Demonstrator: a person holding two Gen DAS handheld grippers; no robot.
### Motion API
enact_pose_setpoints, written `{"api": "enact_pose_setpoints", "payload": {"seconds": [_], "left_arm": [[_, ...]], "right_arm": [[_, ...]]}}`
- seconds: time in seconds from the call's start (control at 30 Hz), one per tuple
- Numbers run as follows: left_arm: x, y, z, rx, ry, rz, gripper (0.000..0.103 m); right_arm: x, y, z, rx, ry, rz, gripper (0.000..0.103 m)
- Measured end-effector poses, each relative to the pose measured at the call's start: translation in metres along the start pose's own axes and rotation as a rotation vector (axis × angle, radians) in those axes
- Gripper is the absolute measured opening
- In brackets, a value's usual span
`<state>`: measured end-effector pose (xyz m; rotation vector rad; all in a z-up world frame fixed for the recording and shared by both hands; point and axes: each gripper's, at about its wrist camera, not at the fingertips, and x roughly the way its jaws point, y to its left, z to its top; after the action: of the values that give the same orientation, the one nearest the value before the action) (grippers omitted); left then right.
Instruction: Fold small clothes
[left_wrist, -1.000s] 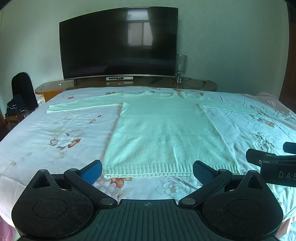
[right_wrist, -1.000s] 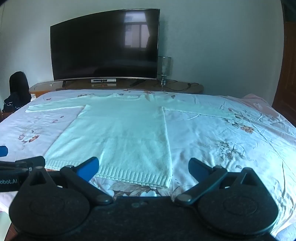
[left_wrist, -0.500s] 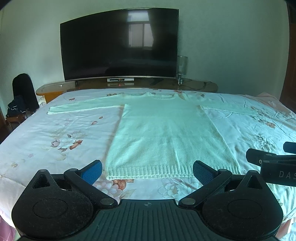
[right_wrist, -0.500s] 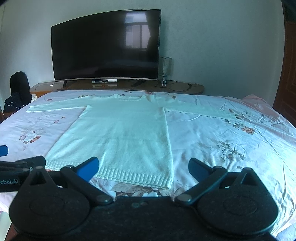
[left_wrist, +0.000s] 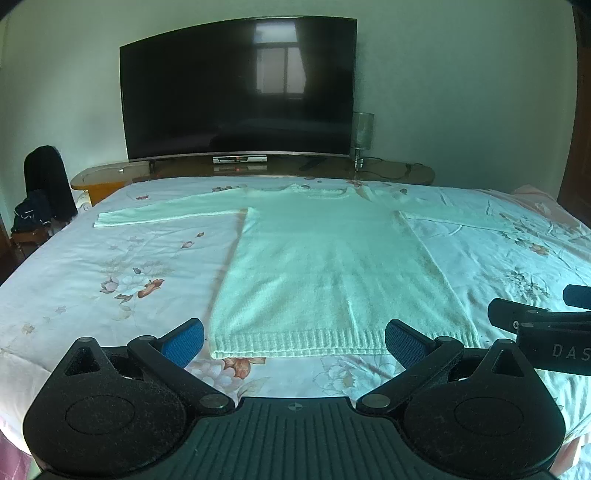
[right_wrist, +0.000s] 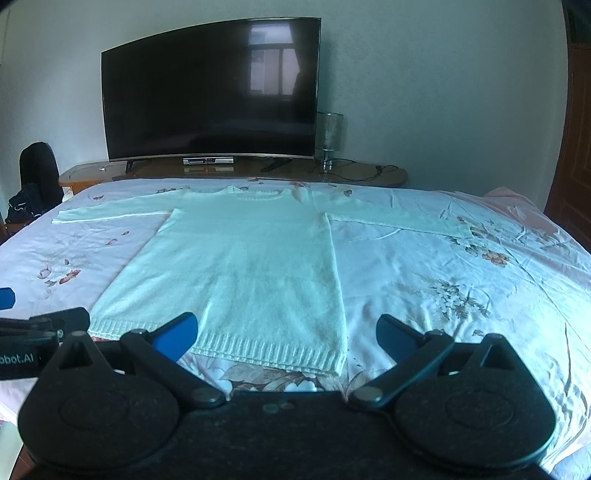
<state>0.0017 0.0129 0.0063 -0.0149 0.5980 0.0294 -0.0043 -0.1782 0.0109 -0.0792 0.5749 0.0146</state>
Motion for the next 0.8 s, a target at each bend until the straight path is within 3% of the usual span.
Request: {"api": "enact_pose_setpoints", "payload": {"seconds": [0.8], "left_arm": [[0.0003,-0.0057,0.0005,0.002,-0.003,0.007,0.103]], "right_arm": [[-0.0013,0.0026,0.0021,0.000,-0.001,0.014,0.103]]}}
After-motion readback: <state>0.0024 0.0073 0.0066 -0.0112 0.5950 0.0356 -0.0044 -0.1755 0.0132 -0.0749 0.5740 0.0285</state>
